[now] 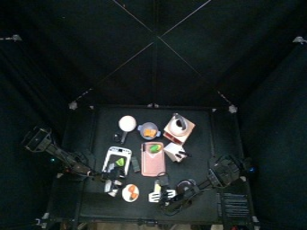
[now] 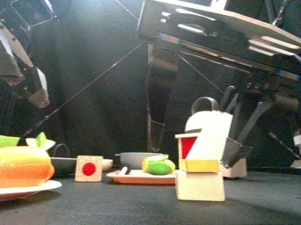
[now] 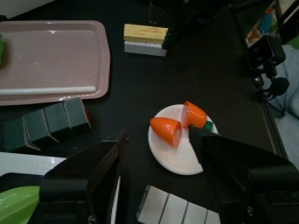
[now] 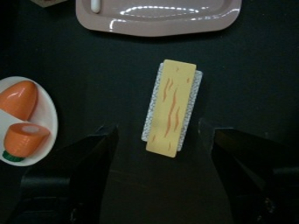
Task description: Grab green sushi roll
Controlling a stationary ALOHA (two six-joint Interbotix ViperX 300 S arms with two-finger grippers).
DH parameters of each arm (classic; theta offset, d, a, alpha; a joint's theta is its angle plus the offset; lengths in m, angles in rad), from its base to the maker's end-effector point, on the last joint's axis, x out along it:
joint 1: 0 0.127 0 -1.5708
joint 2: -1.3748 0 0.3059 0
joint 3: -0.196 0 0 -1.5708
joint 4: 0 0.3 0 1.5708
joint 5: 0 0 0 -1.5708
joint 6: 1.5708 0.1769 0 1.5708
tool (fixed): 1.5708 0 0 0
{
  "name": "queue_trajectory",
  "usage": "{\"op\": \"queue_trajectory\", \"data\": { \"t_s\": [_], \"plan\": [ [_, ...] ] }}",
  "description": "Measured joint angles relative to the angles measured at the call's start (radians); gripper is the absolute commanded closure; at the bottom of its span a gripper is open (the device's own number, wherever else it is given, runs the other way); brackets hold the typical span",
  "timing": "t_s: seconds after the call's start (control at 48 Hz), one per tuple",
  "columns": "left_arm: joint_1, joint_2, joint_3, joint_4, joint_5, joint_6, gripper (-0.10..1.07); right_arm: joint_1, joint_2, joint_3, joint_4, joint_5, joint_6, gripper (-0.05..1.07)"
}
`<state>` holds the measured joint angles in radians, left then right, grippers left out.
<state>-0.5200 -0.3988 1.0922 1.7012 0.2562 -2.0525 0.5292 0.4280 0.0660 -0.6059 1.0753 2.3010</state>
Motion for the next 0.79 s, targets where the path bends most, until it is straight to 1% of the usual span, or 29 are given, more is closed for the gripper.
{"op": "queue_trajectory", "data": {
  "t_s": [0.062, 0.208, 0.354, 0.396, 0.5, 0.521, 0.542, 0.583, 0.646, 0.667, 0.729, 0.792],
  "plan": [
    [0.0, 0.0, 0.0, -0.003, 0.0, 0.0, 0.06, 0.0, -0.008, 0.005, 0.0, 0.0, 0.0, 0.01],
    [0.0, 0.0, 0.0, -0.005, 0.009, 0.0, 0.06, 0.0, -0.057, 0.041, -0.005, -0.003, -0.002, 0.01],
    [0.0, -0.002, 0.0, -0.005, 0.032, 0.0, 0.06, 0.0, -0.087, 0.077, -0.017, -0.051, -0.002, 0.01],
    [0.002, -0.009, 0.0, -0.005, 0.046, 0.0, 0.06, -0.002, -0.094, 0.083, -0.04, -0.055, -0.002, 0.01],
    [0.0, -0.063, 0.0, -0.006, 0.08, 0.0, 0.06, -0.02, -0.124, 0.091, -0.155, -0.083, -0.003, 0.01],
    [-0.003, -0.087, 0.005, -0.008, 0.087, 0.0, 0.06, -0.032, -0.132, 0.094, -0.198, -0.107, -0.003, 0.01],
    [-0.005, -0.098, 0.006, -0.008, 0.089, 0.0, 0.06, -0.037, -0.132, 0.094, -0.207, -0.114, -0.003, 0.01],
    [-0.012, -0.124, 0.021, -0.008, 0.091, -0.002, 0.06, -0.061, -0.133, 0.104, -0.265, -0.153, -0.003, 0.01],
    [-0.031, -0.156, 0.052, -0.015, 0.091, -0.003, 0.06, -0.118, -0.133, 0.118, -0.399, -0.275, -0.003, 0.01],
    [-0.035, -0.163, 0.058, -0.018, 0.091, -0.003, 0.06, -0.137, -0.133, 0.12, -0.426, -0.316, -0.003, 0.01],
    [-0.051, -0.183, 0.075, -0.034, 0.091, -0.002, 0.06, -0.209, -0.126, 0.12, -0.466, -0.439, -0.005, 0.01],
    [-0.063, -0.198, 0.092, -0.057, 0.089, -0.003, 0.06, -0.276, -0.087, 0.124, -0.517, -0.535, -0.003, 0.01]
  ]
}}
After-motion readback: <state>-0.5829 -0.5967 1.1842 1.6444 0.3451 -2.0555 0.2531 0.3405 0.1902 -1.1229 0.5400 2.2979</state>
